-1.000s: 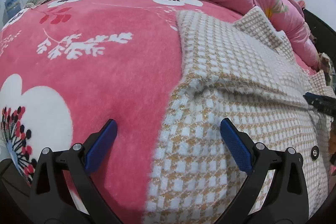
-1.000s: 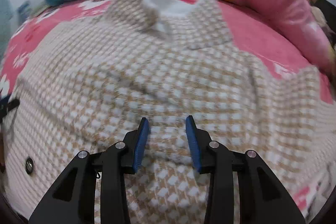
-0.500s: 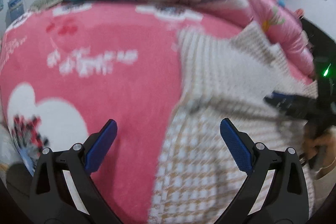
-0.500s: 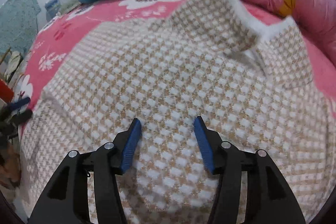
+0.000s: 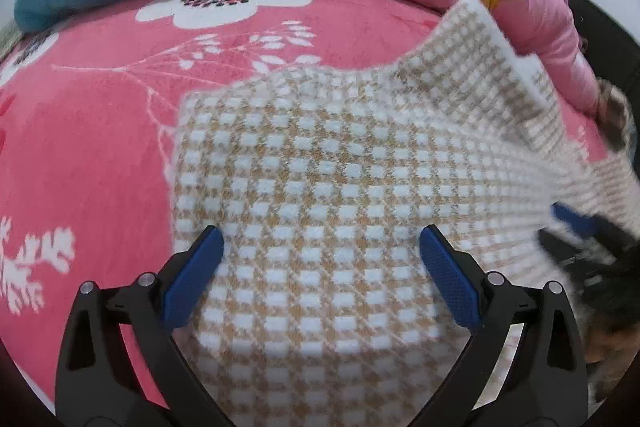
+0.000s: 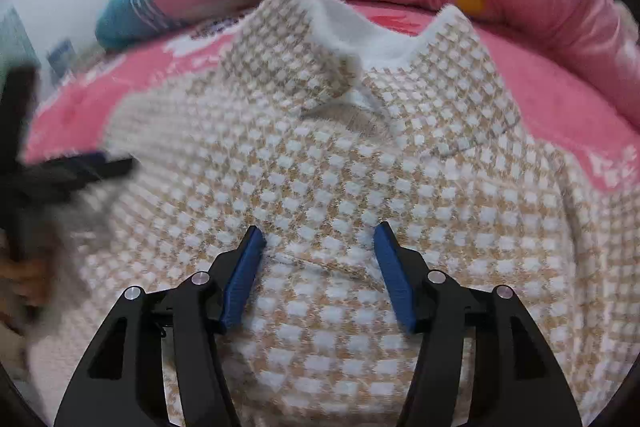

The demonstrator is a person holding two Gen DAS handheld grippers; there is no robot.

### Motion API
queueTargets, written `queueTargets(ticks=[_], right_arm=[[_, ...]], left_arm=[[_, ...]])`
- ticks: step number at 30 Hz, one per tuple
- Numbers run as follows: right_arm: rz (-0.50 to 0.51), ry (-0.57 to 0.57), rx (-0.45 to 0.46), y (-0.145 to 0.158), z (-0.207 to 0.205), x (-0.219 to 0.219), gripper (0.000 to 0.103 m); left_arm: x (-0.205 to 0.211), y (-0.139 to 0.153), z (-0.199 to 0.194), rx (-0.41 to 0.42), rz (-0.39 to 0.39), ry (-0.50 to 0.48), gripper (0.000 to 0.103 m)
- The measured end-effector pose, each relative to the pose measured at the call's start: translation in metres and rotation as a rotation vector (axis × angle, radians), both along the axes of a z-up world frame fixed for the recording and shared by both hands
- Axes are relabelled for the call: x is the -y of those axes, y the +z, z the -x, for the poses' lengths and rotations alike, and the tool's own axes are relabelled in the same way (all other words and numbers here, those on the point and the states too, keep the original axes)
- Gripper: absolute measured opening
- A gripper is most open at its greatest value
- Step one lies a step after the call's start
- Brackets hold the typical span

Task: Fold large clothes

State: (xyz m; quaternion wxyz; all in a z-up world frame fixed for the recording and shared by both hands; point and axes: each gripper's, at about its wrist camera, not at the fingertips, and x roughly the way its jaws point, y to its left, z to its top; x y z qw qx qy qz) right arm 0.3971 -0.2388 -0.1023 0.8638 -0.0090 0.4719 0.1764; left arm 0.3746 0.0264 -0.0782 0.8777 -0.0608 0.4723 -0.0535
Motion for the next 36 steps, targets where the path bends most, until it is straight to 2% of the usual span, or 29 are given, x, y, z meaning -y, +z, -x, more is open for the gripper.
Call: queueTargets(ticks=[1, 3, 6, 8, 10, 11, 12, 14, 16, 18, 20, 22, 25, 27, 28, 29, 31, 33, 36], right_arm=[[-0.005, -0.005, -0.007, 0.002, -0.001, 0.002, 0.056], [-0.009, -0.018, -0.013, 0.011, -0.001, 0.006, 0.056], [-0.039, -0.083, 0.06, 0.036, -0.002, 0.029, 0.056], [0.007, -0.147, 0.063, 0.032, -0.009, 0.039, 0.058], [0.051, -0.183, 0.002, 0.005, -0.021, 0.045, 0.059], [0.059, -0.179, 0.005, -0.005, -0.023, 0.047, 0.06], [0.061, -0.173, 0.022, -0.006, -0.021, 0.049, 0.061], [0.088, -0.178, 0.025, 0.0, -0.019, 0.046, 0.061], [0.095, -0.193, 0.027, 0.009, -0.012, 0.044, 0.061], [0.08, -0.197, 0.064, 0.022, 0.006, 0.043, 0.061], [0.067, -0.179, 0.096, 0.033, 0.019, 0.043, 0.061], [0.058, -0.165, 0.118, 0.04, 0.033, 0.043, 0.07], [0.08, -0.149, 0.099, 0.03, 0.04, 0.043, 0.078], [0.098, -0.147, 0.037, 0.005, 0.036, 0.043, 0.084], [0.102, -0.143, 0.046, 0.0, 0.035, 0.042, 0.085], [0.113, -0.144, 0.062, 0.0, 0.038, 0.042, 0.086], [0.138, -0.159, 0.065, 0.002, 0.038, 0.04, 0.093], [0.147, -0.175, 0.069, 0.0, 0.038, 0.04, 0.096], [0.144, -0.182, 0.087, -0.001, 0.042, 0.041, 0.096]], left_arm=[[0.005, 0.005, 0.004, 0.02, -0.031, -0.008, 0.095], [0.003, 0.011, 0.009, 0.021, -0.039, -0.01, 0.095], [0.001, 0.031, 0.017, 0.092, -0.037, -0.01, 0.095], [-0.001, 0.038, 0.015, 0.117, -0.041, 0.006, 0.095], [-0.008, 0.023, -0.004, 0.037, -0.023, 0.061, 0.095], [-0.01, 0.009, -0.014, -0.022, -0.019, 0.075, 0.095], [-0.009, 0.0, -0.019, -0.041, -0.036, 0.073, 0.096], [-0.002, 0.006, -0.016, -0.006, -0.087, 0.075, 0.096], [-0.003, 0.015, -0.011, -0.006, -0.073, 0.092, 0.096], [-0.003, 0.029, 0.002, 0.016, -0.023, 0.101, 0.096], [0.005, 0.044, 0.016, 0.06, -0.035, 0.079, 0.096], [0.022, 0.054, 0.029, 0.097, -0.069, 0.042, 0.096], [0.049, 0.04, 0.03, 0.054, -0.061, -0.046, 0.096], [0.067, 0.015, 0.029, -0.008, -0.118, -0.089, 0.096], [0.074, 0.007, 0.033, 0.032, -0.172, -0.087, 0.097], [0.076, 0.007, 0.039, 0.072, -0.182, -0.077, 0.097], [0.072, 0.007, 0.038, 0.07, -0.156, -0.07, 0.096], [0.067, 0.007, 0.036, 0.064, -0.124, -0.068, 0.096], [0.064, 0.007, 0.034, 0.072, -0.134, -0.069, 0.097]])
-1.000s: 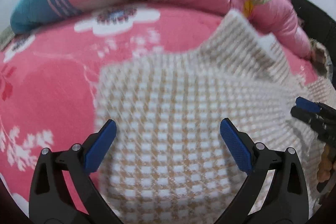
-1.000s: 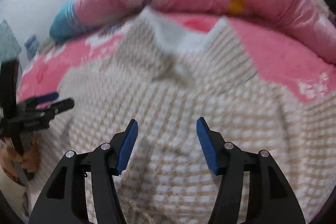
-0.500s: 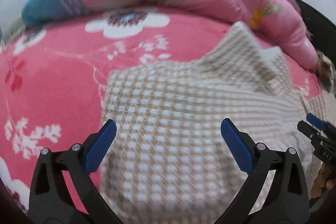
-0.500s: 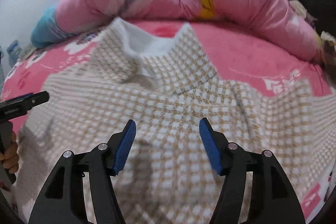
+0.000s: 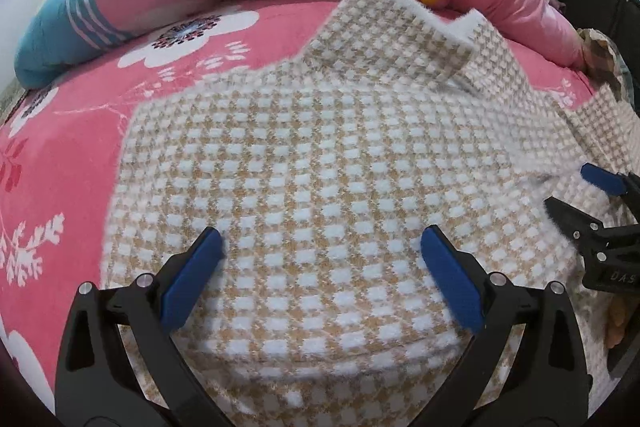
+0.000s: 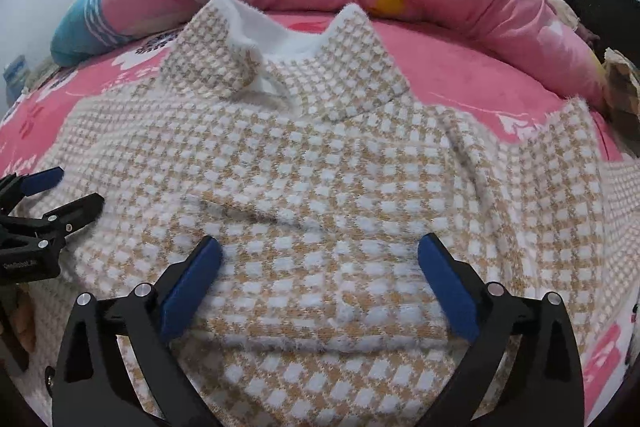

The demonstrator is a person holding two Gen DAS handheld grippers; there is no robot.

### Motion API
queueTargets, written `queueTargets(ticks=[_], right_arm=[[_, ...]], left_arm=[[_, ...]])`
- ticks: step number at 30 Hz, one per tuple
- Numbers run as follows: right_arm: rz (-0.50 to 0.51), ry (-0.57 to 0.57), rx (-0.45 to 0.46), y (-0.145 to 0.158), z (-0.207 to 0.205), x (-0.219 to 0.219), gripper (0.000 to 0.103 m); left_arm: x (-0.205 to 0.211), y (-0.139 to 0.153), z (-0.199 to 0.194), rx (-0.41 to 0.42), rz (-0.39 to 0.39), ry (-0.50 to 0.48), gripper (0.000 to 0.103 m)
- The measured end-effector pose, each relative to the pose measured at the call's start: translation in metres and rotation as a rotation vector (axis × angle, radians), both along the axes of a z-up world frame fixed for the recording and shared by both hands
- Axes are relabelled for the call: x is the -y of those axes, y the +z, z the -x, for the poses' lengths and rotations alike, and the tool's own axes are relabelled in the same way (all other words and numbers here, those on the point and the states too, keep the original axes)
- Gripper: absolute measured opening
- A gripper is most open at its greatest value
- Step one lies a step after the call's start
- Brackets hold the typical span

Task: Fold large clothes

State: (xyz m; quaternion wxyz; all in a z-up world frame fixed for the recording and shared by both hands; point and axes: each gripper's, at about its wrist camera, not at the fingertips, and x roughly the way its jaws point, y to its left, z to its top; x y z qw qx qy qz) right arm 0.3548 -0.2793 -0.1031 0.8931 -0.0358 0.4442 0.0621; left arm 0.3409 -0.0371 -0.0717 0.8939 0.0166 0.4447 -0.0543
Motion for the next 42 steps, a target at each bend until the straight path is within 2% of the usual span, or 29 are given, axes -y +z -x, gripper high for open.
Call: queueTargets(ticks=[7, 11, 26, 27, 30, 32, 36, 39, 42], right_arm=[[-0.008, -0.004, 0.014, -0.001, 0.004, 0.0, 0.096], [-0.009, -0.006, 0.028, 0.001, 0.007, 0.001, 0.096], [-0.016, -0.006, 0.039, -0.001, 0.008, 0.0, 0.096], [-0.019, -0.006, 0.039, -0.001, 0.008, 0.0, 0.096], [-0.026, -0.007, 0.037, 0.0, 0.008, 0.001, 0.097], [-0.025, -0.007, 0.036, -0.001, 0.008, 0.001, 0.097], [-0.022, -0.01, 0.033, 0.0, 0.007, 0.002, 0.097], [-0.027, -0.009, 0.028, 0.005, 0.009, 0.002, 0.097], [-0.075, -0.024, 0.043, 0.02, 0.019, 0.012, 0.097]], left_arm=[[-0.005, 0.0, 0.0, 0.031, 0.0, -0.004, 0.097], [0.006, 0.008, 0.028, 0.046, 0.006, -0.008, 0.097], [0.006, 0.009, 0.03, 0.027, -0.006, 0.0, 0.096], [0.006, 0.013, 0.031, 0.021, -0.001, 0.005, 0.096], [0.006, 0.029, 0.033, 0.042, 0.094, -0.013, 0.096], [0.012, 0.033, 0.03, 0.044, 0.102, -0.028, 0.096], [0.025, 0.009, 0.013, -0.026, 0.108, -0.019, 0.096], [0.029, 0.004, 0.017, 0.011, 0.069, -0.016, 0.096], [0.02, 0.002, 0.015, 0.008, 0.101, -0.018, 0.096]])
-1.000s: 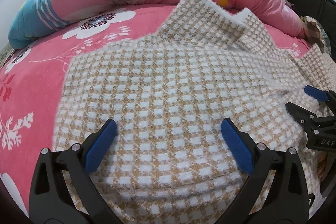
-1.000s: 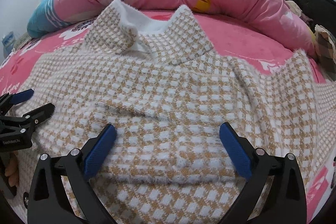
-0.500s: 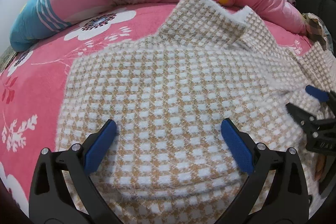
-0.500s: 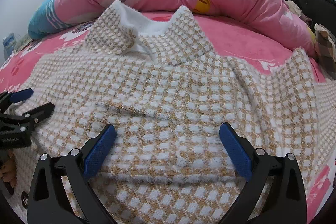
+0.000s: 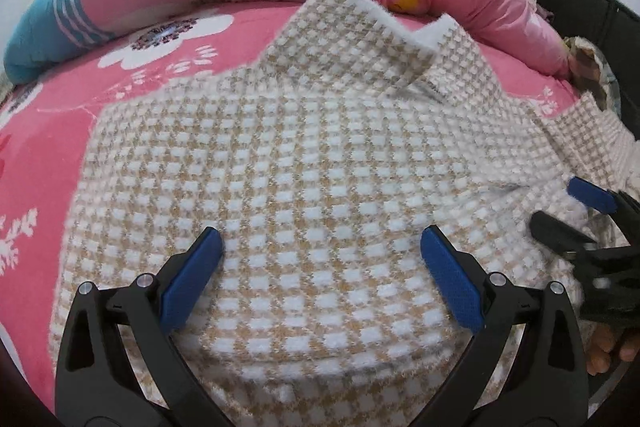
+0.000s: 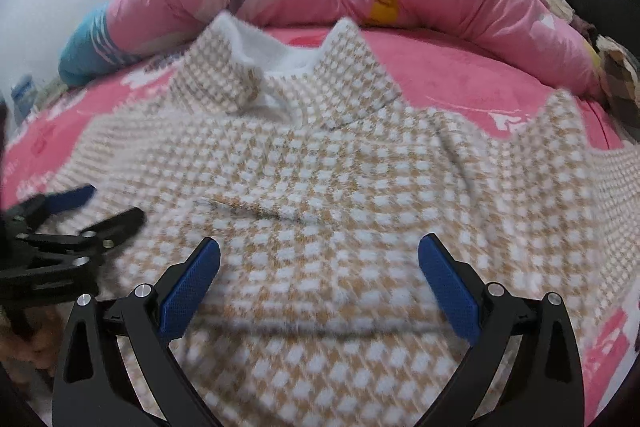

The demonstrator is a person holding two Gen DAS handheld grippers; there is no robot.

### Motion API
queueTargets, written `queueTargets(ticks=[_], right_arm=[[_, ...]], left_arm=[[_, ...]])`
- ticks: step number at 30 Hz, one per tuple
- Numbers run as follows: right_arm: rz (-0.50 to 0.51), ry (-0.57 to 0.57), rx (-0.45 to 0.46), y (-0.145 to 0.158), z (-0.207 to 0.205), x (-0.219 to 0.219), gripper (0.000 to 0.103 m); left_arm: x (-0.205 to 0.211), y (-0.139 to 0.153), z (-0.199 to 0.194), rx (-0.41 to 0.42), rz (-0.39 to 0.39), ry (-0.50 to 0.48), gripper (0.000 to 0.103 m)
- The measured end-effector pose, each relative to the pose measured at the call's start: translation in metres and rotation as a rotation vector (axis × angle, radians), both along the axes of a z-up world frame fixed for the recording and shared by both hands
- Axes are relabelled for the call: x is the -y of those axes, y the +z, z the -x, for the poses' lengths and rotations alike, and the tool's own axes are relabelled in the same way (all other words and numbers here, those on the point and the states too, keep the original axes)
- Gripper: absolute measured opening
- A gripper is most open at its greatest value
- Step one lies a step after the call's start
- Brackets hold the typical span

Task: Fold large clothes

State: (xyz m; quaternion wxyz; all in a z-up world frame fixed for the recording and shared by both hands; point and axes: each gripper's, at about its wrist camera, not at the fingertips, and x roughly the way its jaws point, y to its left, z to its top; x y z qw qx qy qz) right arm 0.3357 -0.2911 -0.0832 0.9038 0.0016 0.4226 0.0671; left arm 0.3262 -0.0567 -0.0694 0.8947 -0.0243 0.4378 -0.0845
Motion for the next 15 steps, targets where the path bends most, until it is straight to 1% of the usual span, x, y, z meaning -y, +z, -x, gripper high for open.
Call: queueTargets(ticks=[4, 7, 10, 12, 15], right_arm=[[-0.04, -0.038, 0.031, 0.022, 0.016, 0.027, 0.096], [-0.078, -0.098, 0.042, 0.038, 0.026, 0.066, 0.096], [-0.106, -0.189, 0.038, 0.047, 0.031, 0.115, 0.096], [-0.125, -0.282, 0.024, 0.053, 0.031, 0.155, 0.096], [-0.177, -0.372, 0.04, 0.063, 0.033, 0.205, 0.096]], left_arm=[[-0.004, -0.001, 0.003, 0.009, 0.006, -0.002, 0.096], [-0.008, -0.002, 0.004, 0.008, 0.012, -0.001, 0.096], [-0.005, -0.001, 0.005, 0.011, 0.013, -0.001, 0.096], [-0.004, -0.002, 0.005, 0.014, 0.012, -0.002, 0.096], [-0.005, -0.003, 0.005, 0.014, 0.013, -0.002, 0.096]])
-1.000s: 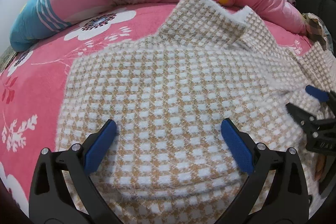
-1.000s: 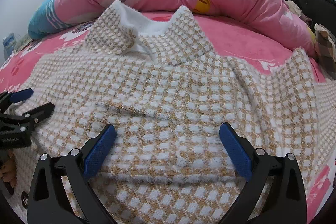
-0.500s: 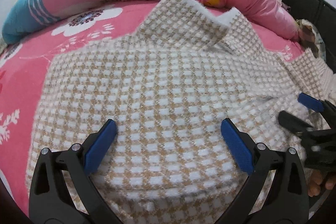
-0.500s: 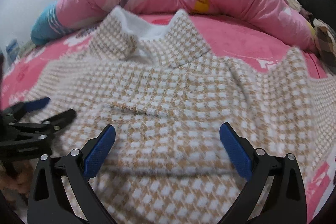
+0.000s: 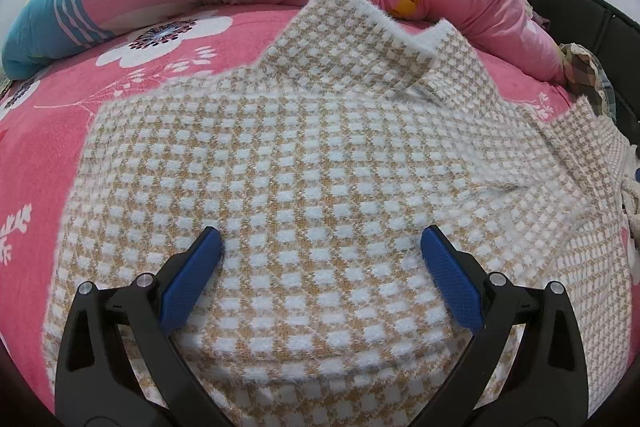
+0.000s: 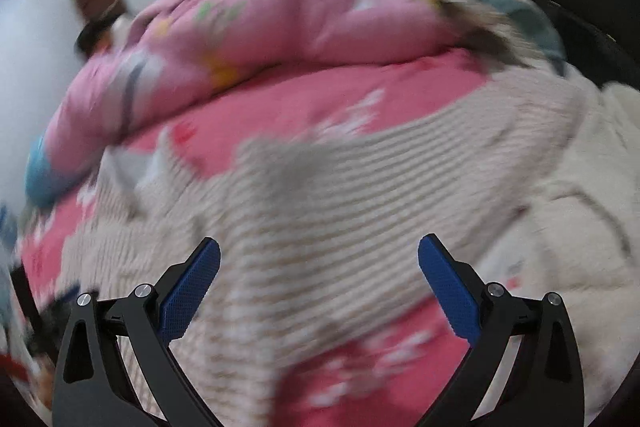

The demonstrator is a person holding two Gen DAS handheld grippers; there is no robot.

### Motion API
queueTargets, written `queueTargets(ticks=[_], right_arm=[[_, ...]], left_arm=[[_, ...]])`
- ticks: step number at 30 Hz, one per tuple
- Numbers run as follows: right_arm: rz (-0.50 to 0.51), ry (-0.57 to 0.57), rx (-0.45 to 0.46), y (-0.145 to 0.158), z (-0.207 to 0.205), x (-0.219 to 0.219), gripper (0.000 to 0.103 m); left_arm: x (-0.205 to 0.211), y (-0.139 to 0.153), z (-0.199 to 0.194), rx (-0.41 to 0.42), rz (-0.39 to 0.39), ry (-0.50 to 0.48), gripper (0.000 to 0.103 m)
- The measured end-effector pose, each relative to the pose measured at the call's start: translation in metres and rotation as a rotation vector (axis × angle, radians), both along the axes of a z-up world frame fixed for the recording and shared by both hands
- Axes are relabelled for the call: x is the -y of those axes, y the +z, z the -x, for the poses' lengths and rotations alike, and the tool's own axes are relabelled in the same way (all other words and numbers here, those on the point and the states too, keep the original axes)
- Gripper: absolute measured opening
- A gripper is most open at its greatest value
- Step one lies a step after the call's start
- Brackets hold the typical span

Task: Fold large clothes

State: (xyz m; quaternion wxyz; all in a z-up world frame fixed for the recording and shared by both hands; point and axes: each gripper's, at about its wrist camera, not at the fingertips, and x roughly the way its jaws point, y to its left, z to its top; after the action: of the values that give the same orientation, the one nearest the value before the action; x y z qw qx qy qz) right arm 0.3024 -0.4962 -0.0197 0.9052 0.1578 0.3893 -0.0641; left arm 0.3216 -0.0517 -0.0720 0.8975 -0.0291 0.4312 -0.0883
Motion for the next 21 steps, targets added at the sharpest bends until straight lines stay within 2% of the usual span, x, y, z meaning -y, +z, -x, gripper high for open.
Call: queueTargets(ticks=[6, 10, 14, 16, 21], right_arm=[[-0.109, -0.211, 0.009, 0.013, -0.012, 0.114, 0.096], [-0.247, -0.354, 0.014, 0.003, -0.015, 0.18, 0.094], [-0.32, -0.43, 0.0, -0.01, -0.019, 0.208, 0.085], [-0.341, -0.46, -0.015, -0.018, -0.023, 0.218, 0.076], [-0.31, -0.505, -0.045, -0.027, -0.031, 0.229, 0.058]], left_arm=[[0.001, 0.002, 0.003, 0.004, 0.0, 0.001, 0.096], [-0.001, 0.001, 0.002, 0.004, 0.0, 0.001, 0.096], [0.0, 0.002, 0.002, 0.005, -0.002, 0.002, 0.096], [0.0, 0.002, 0.002, 0.007, -0.002, 0.002, 0.096], [-0.001, 0.001, 0.002, 0.009, -0.002, 0.002, 0.096]])
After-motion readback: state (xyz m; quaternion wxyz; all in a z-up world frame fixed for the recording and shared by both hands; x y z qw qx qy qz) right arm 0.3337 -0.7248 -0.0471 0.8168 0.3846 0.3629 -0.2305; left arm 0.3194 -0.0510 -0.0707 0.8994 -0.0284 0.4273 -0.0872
